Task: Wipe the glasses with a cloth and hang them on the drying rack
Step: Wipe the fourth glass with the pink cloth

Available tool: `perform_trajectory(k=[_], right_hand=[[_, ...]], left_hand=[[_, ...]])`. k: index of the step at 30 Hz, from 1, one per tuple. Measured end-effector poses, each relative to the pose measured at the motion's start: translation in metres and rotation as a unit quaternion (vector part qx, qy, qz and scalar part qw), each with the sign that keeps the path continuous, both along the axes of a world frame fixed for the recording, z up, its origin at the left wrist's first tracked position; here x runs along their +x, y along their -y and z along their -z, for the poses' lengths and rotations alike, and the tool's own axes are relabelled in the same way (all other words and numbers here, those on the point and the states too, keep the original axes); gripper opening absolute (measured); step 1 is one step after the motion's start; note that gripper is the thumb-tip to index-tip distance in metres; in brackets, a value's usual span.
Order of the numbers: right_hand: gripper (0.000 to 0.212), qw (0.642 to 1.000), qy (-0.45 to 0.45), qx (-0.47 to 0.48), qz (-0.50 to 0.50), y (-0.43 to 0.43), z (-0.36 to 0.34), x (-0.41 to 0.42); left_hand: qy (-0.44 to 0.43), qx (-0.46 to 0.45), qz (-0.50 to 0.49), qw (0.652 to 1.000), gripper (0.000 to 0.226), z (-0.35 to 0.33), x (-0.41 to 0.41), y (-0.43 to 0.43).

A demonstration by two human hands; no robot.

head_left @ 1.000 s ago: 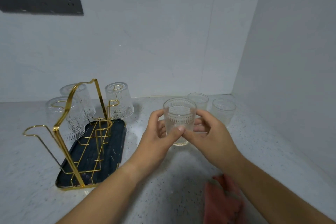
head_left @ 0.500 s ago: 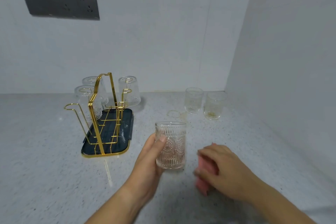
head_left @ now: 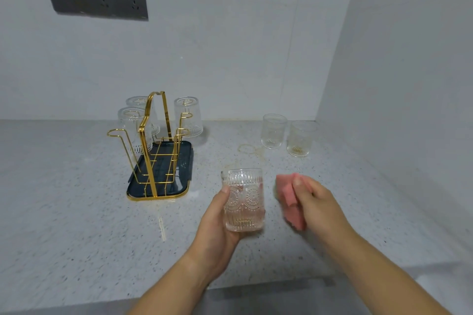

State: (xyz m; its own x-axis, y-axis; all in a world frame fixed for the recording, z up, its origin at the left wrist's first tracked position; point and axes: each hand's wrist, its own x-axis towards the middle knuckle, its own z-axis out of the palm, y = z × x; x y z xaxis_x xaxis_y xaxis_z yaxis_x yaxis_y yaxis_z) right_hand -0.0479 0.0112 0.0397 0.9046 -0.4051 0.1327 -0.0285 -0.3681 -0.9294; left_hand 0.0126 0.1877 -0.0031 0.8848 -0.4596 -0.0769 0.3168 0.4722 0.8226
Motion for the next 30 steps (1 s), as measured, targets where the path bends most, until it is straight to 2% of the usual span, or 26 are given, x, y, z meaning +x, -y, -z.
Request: perform_trajectory(k=[2, 4, 6, 8, 11, 13, 17, 19, 23, 25, 27, 28, 30], right_hand=[[0.032, 0.998, 0.024, 0.059, -0.028, -0.017, -0.013, -0.001], [0.040, 0.989, 0.043, 0.097, -0.106, -0.037, -0.016, -0.006], [0.049, 0.985, 0.065, 0.064, -0.149, -0.054, -0.008, -0.011], [0.052, 0.982, 0.087, -0.008, -0.168, -0.068, 0.006, -0.018], [0.055, 0.979, 0.088, -0.083, -0.163, -0.077, 0.028, -0.026], [0.056, 0.984, 0.088, -0.052, -0.143, -0.075, 0.025, -0.018], [0.053, 0.987, 0.105, 0.073, -0.099, -0.059, -0.010, 0.005], [0.052, 0.985, 0.115, 0.024, -0.124, -0.061, -0.012, 0.002], [0.059, 0.962, 0.123, -0.169, -0.175, -0.073, 0.019, -0.021], [0.062, 0.953, 0.131, -0.215, -0.169, -0.076, 0.028, -0.027], [0.059, 0.953, 0.125, -0.222, -0.162, -0.076, 0.023, -0.026], [0.057, 0.960, 0.120, -0.195, -0.160, -0.074, 0.017, -0.022], [0.055, 0.976, 0.116, -0.116, -0.142, -0.068, 0.002, -0.010]], left_hand=[[0.023, 0.013, -0.010, 1.000, 0.052, -0.003, -0.004, 0.004], [0.055, 0.030, -0.014, 0.998, 0.066, -0.006, -0.007, 0.008], [0.067, 0.037, -0.015, 0.997, 0.071, -0.010, -0.008, 0.009], [0.067, 0.035, -0.010, 0.997, 0.075, -0.014, -0.005, 0.004], [0.068, 0.040, -0.027, 0.996, 0.080, -0.012, -0.002, -0.002], [0.081, 0.056, -0.025, 0.995, 0.075, -0.011, -0.006, 0.000], [0.079, 0.064, 0.009, 0.995, 0.055, -0.010, -0.019, 0.010], [0.064, 0.051, 0.012, 0.997, 0.055, -0.016, -0.017, 0.009], [0.013, -0.019, 0.014, 1.000, 0.059, -0.028, -0.005, -0.004], [0.016, -0.006, 0.004, 1.000, 0.063, -0.029, -0.004, -0.008], [0.018, 0.009, 0.012, 1.000, 0.078, -0.028, -0.007, -0.008], [0.025, 0.018, 0.016, 0.999, 0.080, -0.028, -0.009, -0.006], [0.040, 0.025, 0.029, 0.998, 0.071, -0.025, -0.012, -0.001]])
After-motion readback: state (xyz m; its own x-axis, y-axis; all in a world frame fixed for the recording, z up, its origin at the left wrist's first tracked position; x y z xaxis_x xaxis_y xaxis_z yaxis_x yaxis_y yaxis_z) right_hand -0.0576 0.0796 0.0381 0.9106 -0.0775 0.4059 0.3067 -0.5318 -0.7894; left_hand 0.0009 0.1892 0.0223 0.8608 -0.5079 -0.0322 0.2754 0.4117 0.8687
